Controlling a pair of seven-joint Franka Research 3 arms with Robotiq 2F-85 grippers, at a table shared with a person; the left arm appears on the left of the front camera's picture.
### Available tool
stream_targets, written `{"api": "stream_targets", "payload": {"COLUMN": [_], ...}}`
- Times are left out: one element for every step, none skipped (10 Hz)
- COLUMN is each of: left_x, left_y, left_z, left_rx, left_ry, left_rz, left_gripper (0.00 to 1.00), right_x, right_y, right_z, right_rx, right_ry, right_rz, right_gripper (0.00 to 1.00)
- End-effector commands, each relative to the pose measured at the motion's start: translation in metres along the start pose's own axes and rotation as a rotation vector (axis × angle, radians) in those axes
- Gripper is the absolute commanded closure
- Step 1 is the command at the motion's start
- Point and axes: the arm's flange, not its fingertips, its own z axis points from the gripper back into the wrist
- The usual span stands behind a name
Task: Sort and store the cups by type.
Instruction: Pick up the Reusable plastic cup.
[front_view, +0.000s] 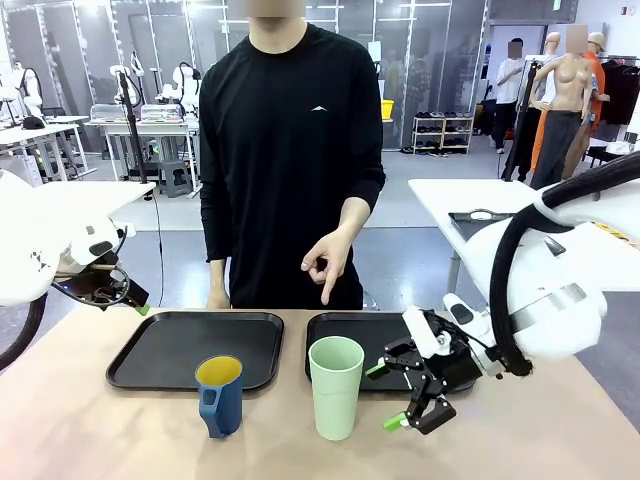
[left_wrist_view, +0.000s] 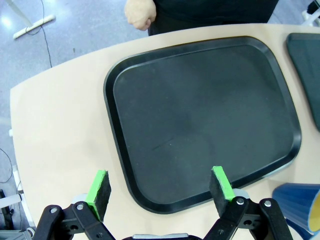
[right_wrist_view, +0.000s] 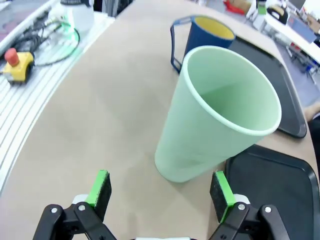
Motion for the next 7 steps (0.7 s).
{"api": "stream_targets", "payload": {"left_x": [0.001,0.001,0.001,0.001,0.001,0.001,0.001], "left_y": [0.0,0.0,0.0,0.0,0.0,0.0,0.0], "left_z": [0.001,0.001,0.001,0.001,0.001,0.001,0.001], "left_rx": [0.001,0.001,0.001,0.001,0.001,0.001,0.001], "left_ry": [-0.003,-0.003,-0.003,-0.003,-0.003,-0.003,-0.003], "left_rz": [0.0,0.0,0.0,0.0,0.0,0.0,0.0], "left_gripper": [0.0,0.0,0.0,0.0,0.0,0.0,0.0], "right_x": [-0.026,-0.037,-0.048,-0.056,-0.062,-0.068,-0.076], "right_y": [-0.005,-0.005,-0.005,-0.006,-0.008,-0.009,-0.011], "right_z": [-0.01,-0.011,-0.015,-0.02,-0.024,-0.028,-0.033], "right_rx": [-0.024,-0.058,-0.089,-0.103,-0.114,-0.132,-0.138], "right_ry": [-0.113,-0.169,-0.211,-0.214,-0.243,-0.271,-0.287], "right_rz": [-0.026,-0.046,-0.073,-0.1,-0.102,-0.09,-0.094], "right_gripper": [0.0,0.0,0.0,0.0,0.0,0.0,0.0]}}
